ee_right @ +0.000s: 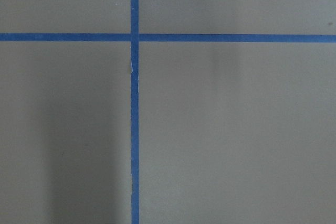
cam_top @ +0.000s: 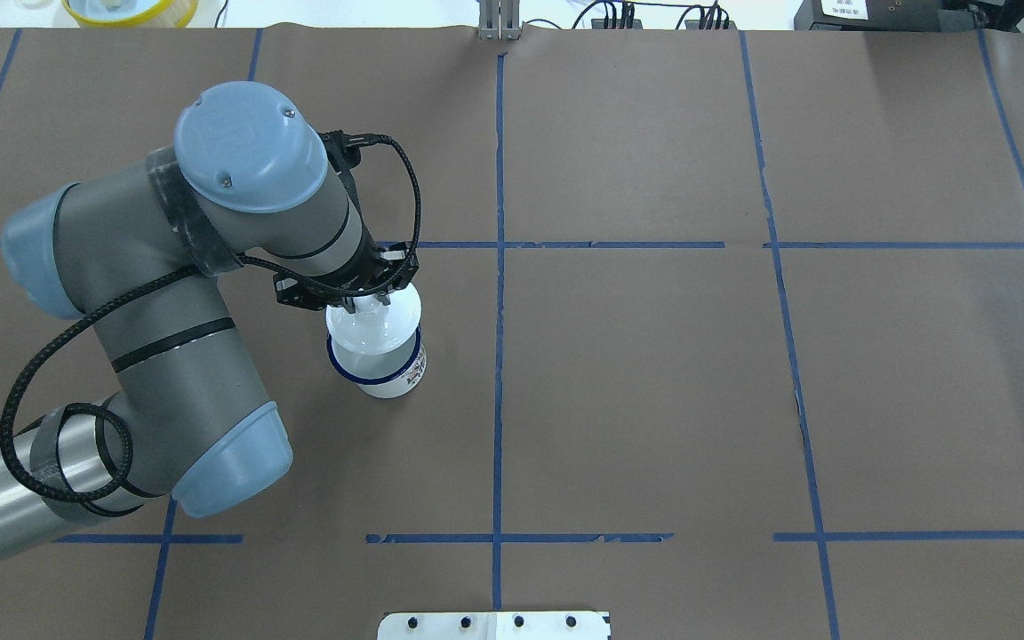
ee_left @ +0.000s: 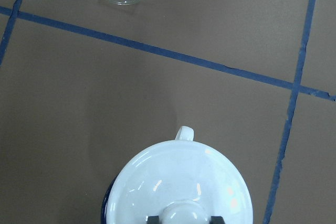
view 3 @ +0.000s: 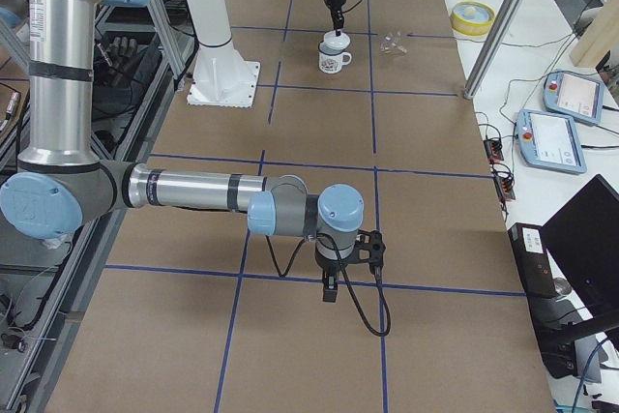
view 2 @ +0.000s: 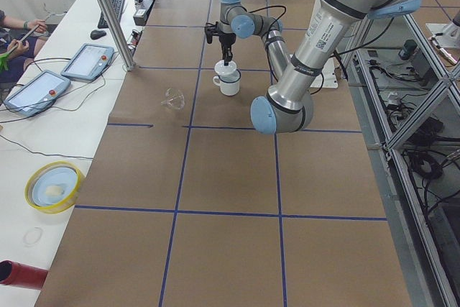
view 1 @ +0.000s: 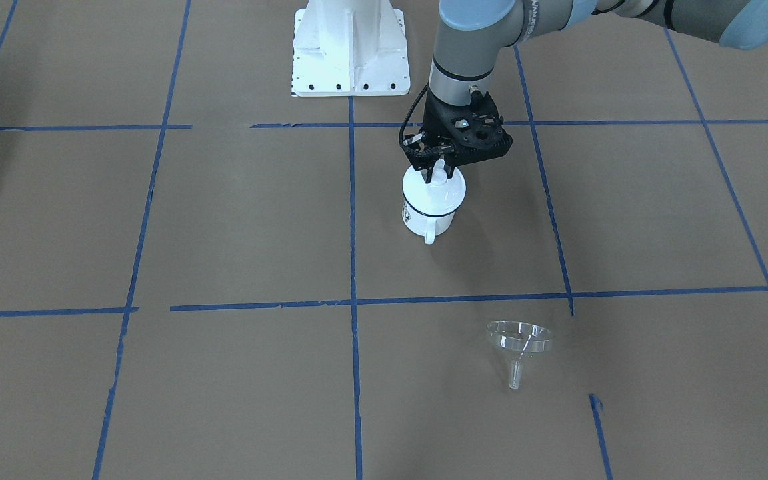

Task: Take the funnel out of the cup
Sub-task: 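Lower the white funnel into the mug opening with the left gripper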

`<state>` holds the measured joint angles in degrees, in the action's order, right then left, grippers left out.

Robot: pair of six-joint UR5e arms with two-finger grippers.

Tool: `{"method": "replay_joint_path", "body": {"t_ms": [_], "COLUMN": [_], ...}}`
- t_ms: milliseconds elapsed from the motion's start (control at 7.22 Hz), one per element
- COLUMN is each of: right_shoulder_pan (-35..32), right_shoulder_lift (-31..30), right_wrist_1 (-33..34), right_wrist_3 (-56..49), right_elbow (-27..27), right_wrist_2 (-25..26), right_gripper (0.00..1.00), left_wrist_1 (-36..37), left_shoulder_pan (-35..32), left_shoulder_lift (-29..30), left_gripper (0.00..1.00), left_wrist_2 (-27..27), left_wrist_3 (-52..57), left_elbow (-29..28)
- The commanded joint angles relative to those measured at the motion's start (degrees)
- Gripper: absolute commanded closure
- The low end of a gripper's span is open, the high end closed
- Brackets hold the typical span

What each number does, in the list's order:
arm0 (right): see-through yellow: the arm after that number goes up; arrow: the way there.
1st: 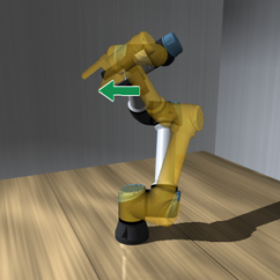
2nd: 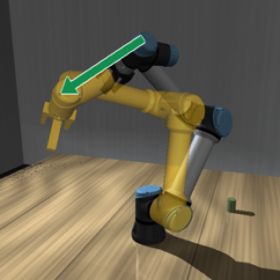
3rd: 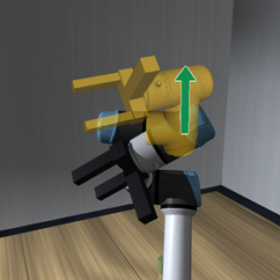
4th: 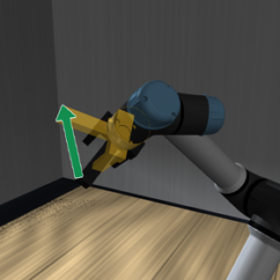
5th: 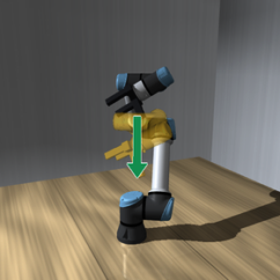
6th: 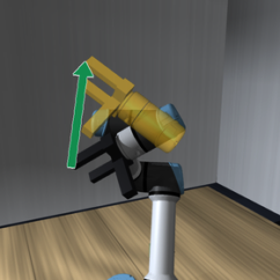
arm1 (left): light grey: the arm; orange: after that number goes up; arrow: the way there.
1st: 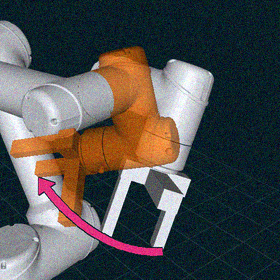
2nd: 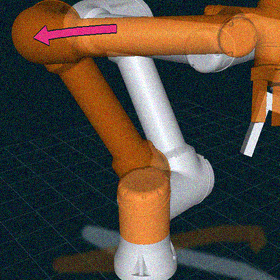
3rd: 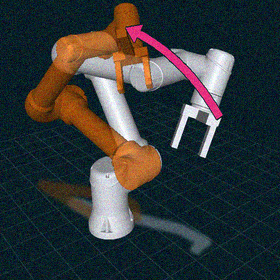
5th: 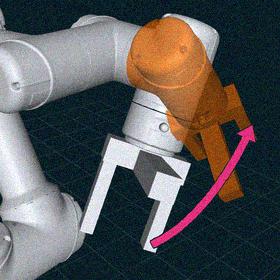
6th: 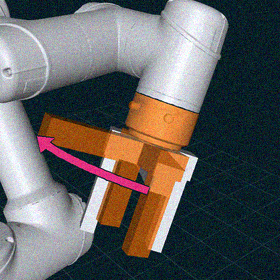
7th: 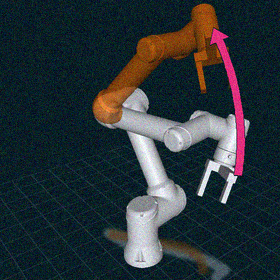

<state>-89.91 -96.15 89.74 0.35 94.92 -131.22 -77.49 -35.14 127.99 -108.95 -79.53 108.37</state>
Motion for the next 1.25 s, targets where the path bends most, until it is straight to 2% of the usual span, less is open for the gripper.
{"method": "replay_joint_path", "body": {"t_ms": [0,1108], "right_shoulder_pan": [0.0,0.0], "right_shoulder_lift": [0.0,0.0], "right_wrist_1": [0.0,0.0], "right_wrist_3": [0.0,0.0], "right_elbow": [-0.1,0.0], "right_wrist_2": [0.0,0.0], "right_gripper": [0.0,0.0], "left_wrist_1": [0.0,-1.0], "left_shoulder_pan": [0.8,1.1], "left_shoulder_lift": [-0.5,-1.4], "left_gripper": [1.0,1.0], "left_wrist_2": [0.1,-0.1], "left_wrist_3": [-0.1,0.1], "left_elbow": [0.1,-0.3]}}
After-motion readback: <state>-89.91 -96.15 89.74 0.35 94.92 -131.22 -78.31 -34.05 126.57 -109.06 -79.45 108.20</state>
